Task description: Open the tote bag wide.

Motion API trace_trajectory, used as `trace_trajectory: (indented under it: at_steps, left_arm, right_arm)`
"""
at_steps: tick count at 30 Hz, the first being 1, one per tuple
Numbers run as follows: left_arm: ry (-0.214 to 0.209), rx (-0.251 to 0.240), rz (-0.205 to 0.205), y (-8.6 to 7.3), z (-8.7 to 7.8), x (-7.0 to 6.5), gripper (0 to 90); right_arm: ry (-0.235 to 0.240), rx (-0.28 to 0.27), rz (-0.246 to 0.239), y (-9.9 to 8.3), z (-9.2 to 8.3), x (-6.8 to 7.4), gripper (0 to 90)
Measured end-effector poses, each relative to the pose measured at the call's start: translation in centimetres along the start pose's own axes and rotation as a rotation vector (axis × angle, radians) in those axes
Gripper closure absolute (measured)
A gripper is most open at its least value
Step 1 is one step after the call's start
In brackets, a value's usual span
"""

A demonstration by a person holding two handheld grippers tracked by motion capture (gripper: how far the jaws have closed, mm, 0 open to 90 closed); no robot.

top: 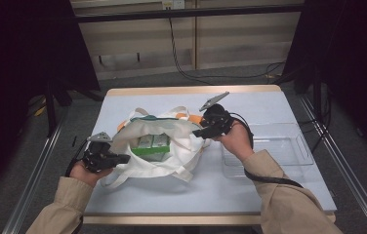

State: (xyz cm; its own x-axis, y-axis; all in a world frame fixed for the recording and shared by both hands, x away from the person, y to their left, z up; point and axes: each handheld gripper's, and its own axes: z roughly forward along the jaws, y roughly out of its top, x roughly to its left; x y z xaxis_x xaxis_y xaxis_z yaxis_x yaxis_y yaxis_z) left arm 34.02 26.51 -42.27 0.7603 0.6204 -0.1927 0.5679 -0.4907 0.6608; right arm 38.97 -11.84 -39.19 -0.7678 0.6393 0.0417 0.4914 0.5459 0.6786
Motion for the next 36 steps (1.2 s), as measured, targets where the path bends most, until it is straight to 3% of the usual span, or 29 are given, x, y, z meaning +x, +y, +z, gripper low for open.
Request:
trace_trajectory:
  at_steps: [9,16,36]
  left_arm:
    - [0.013,0.000,-0.004,0.4,-0.1,-0.3,90.0]
    - [0.023,0.001,0.003,0.7,-0.1,-0.3,90.0]
    - [0.016,-0.022,0.000,0.9,0.0,-0.4,90.0]
  right_arm:
    - [0.040,0.010,-0.068,0.5,0.2,2.0,29.8]
    - [0.075,0.015,-0.148,1.0,0.8,3.6,24.8]
    - [0.143,0.027,-0.243,1.8,2.7,6.2,22.5]
